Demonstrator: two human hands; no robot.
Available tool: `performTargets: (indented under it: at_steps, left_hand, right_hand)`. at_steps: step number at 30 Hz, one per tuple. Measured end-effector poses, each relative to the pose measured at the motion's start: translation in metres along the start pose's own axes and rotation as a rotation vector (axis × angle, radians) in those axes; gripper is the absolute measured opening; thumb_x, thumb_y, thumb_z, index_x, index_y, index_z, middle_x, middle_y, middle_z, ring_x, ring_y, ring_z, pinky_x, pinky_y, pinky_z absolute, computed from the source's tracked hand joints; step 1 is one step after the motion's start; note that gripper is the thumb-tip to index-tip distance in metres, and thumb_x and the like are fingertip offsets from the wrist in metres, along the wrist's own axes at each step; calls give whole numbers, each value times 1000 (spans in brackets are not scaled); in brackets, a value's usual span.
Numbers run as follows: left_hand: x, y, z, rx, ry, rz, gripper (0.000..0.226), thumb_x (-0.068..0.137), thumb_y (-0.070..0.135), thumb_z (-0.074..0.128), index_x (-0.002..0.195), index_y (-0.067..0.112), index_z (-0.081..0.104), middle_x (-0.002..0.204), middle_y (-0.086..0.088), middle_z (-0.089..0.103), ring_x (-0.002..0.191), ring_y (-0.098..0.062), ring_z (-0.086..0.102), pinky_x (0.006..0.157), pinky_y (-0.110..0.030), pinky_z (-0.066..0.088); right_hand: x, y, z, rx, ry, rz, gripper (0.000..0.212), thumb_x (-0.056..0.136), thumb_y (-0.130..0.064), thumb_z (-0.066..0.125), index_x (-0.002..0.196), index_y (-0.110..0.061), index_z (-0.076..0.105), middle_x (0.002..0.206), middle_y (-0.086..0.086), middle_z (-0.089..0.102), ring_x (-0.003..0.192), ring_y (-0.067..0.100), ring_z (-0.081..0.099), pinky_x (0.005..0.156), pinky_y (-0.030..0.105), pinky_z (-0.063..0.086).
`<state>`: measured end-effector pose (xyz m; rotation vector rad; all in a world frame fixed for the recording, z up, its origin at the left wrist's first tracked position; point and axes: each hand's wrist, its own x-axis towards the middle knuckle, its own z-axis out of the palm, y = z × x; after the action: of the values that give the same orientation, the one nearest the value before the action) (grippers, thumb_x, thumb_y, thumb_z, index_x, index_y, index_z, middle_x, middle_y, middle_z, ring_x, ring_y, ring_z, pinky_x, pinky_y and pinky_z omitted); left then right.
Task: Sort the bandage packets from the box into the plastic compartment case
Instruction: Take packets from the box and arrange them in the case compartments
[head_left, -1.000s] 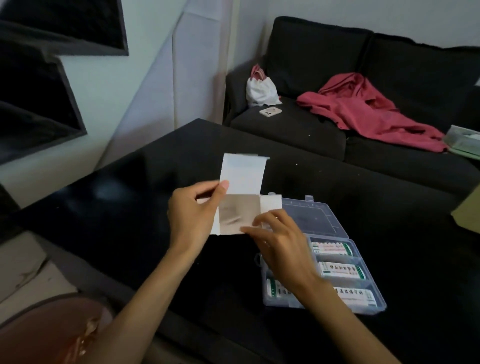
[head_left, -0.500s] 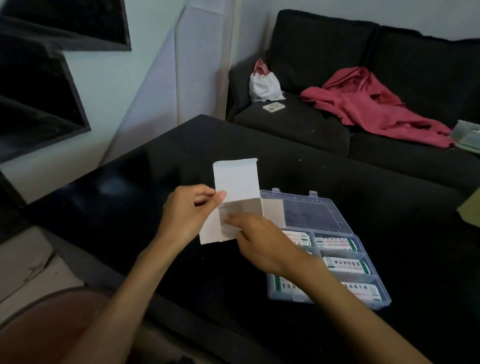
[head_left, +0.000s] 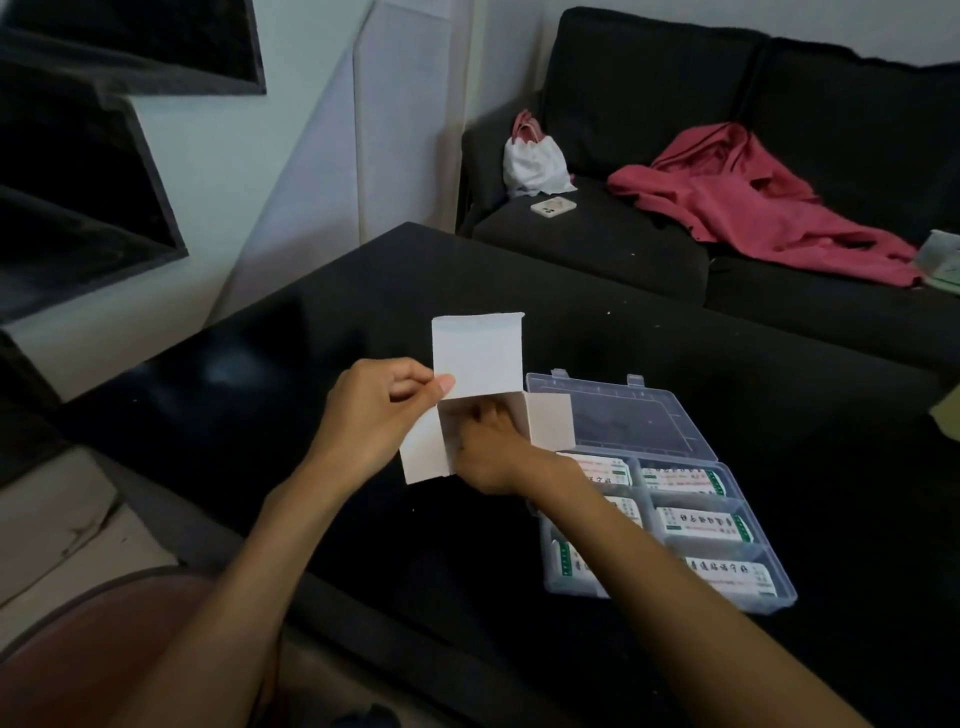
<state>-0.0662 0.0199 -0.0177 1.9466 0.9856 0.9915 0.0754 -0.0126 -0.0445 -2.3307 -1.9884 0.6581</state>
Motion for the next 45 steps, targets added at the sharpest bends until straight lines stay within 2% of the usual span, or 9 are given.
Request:
performTargets:
  at_steps: [7, 12, 15, 20, 28, 34, 37, 40, 45]
  left_hand:
    - [3, -2, 1, -19, 12, 7, 11, 85, 31, 67, 83, 20, 71, 79, 13, 72, 77, 0, 67, 74, -22, 49]
    - [2, -2, 2, -8, -36, -1, 16, 85, 31, 66, 87, 17, 73, 82, 11, 73, 81, -1, 67, 81, -26, 52]
    - [3, -2, 3, -10, -21, 0, 15, 85, 30, 66, 87, 17, 72, 81, 10, 73, 80, -2, 67, 80, -28, 53]
    - [5, -1, 3, -12, 74, 12, 18, 86, 30, 66, 90, 14, 73, 83, 8, 73, 79, -2, 67, 77, -28, 54]
    - [0, 6, 8, 68, 141, 48, 18, 85, 36, 66, 89, 19, 72, 88, 9, 73, 82, -2, 66, 70, -26, 52]
    - [2, 0, 7, 63, 235, -88, 25, 84, 45, 65, 92, 23, 75, 84, 13, 71, 83, -5, 67, 79, -35, 55]
    - [5, -3, 8, 47, 300, -159, 28, 83, 44, 66, 95, 21, 75, 88, 7, 73, 86, -11, 68, 80, -37, 55]
    - [8, -5, 15, 47, 239, -244, 28, 81, 45, 68, 94, 21, 75, 81, 10, 69, 84, -11, 68, 79, -37, 55]
    - [13, 8, 15, -364, 128, -462, 33, 82, 36, 69, 110, 18, 68, 93, 5, 69, 86, -8, 65, 70, -27, 53]
  right_hand:
    - [-3, -7, 0, -11, 84, -4, 58, 94, -19, 44, 143, -2, 20, 149, 17, 23, 137, 33, 22, 113, 39, 18]
    - [-1, -3, 2, -42, 28, -5, 59, 94, -24, 46, 145, -9, 22, 153, 11, 14, 140, 34, 9, 115, 44, 9]
    - [-5, -6, 1, -59, 63, -22, 52, 95, -23, 43, 143, -9, 28, 151, 13, 22, 138, 33, 18, 114, 42, 15]
    - [-31, -7, -3, 80, 117, -82, 29, 97, -20, 36, 118, -9, 53, 124, 12, 56, 106, 31, 56, 88, 37, 44]
    - [-60, 0, -12, 52, 190, -167, 41, 99, -32, 26, 90, -9, 59, 101, 9, 61, 84, 21, 54, 77, 33, 41]
    - [-66, 6, -30, 298, 77, -261, 27, 94, -29, 46, 104, -15, 67, 103, 3, 68, 92, 18, 61, 85, 35, 51]
    - [-70, 13, -40, 141, 260, -349, 26, 89, -23, 60, 114, -26, 67, 118, -4, 66, 103, 14, 61, 89, 27, 50]
    - [-71, 22, -45, 238, 336, -356, 25, 86, -21, 66, 111, -21, 69, 115, -5, 67, 103, 7, 60, 89, 23, 51]
    - [-66, 26, -52, 593, 349, -359, 19, 82, -10, 68, 101, -9, 72, 96, -4, 71, 90, 8, 67, 79, 23, 56]
